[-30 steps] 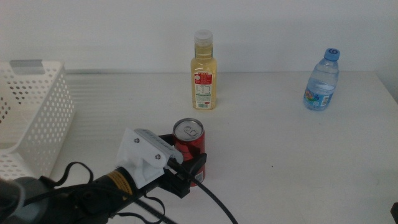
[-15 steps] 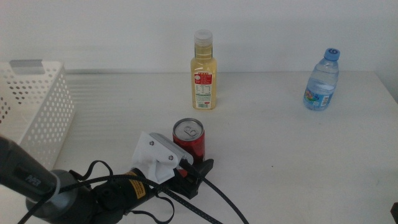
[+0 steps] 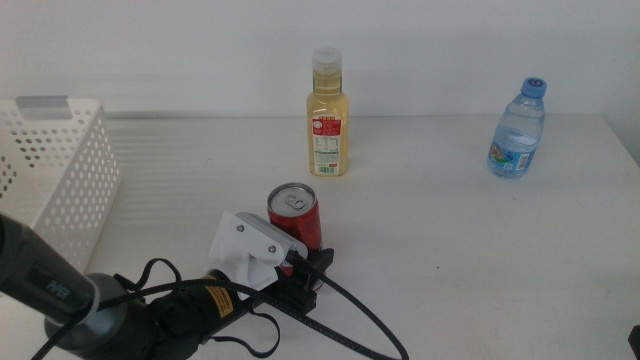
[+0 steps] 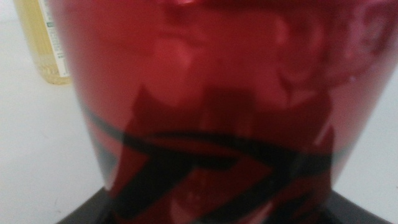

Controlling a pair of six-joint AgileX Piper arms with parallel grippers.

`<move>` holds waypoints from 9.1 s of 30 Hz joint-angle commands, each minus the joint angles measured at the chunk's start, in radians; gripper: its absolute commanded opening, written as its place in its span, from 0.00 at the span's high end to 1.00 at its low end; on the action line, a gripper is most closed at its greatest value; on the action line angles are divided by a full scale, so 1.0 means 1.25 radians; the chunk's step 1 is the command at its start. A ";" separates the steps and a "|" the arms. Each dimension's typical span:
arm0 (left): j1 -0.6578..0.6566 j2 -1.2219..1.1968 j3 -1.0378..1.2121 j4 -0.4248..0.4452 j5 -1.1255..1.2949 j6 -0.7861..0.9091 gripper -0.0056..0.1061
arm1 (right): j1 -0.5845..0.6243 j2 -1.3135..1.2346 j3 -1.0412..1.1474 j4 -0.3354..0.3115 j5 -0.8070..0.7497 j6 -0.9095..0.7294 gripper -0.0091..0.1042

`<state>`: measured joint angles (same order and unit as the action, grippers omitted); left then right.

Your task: Use arms to grab the bottles and put them into the dustbin to the left of the table.

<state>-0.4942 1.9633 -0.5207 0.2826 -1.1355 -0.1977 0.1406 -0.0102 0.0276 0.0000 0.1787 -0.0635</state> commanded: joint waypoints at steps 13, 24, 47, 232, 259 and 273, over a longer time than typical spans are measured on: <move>-0.002 -0.156 -0.012 -0.016 0.039 -0.063 0.99 | -0.004 -0.021 -0.005 0.000 -0.061 -0.013 0.24; -0.002 -0.355 -0.105 -0.013 0.469 -0.060 0.99 | -0.004 -0.021 -0.005 0.000 -0.061 -0.013 0.24; 0.118 -0.453 -0.507 -0.130 1.289 0.083 0.99 | -0.004 -0.021 -0.005 0.000 -0.061 -0.013 0.24; -0.081 -0.165 -0.356 -0.486 0.395 0.263 0.14 | -0.004 -0.021 -0.005 0.000 -0.061 -0.013 0.24; -0.048 0.090 -0.682 -0.512 0.422 0.297 0.14 | -0.004 -0.021 -0.005 0.000 -0.061 -0.013 0.24; -0.030 0.157 -0.750 -0.512 0.406 0.296 0.14 | -0.004 -0.021 -0.005 0.000 -0.061 -0.013 0.24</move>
<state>-0.5325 2.2158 -1.4197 -0.3589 -0.5488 0.1776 0.1406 -0.0102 0.0276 0.0000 0.1795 -0.0635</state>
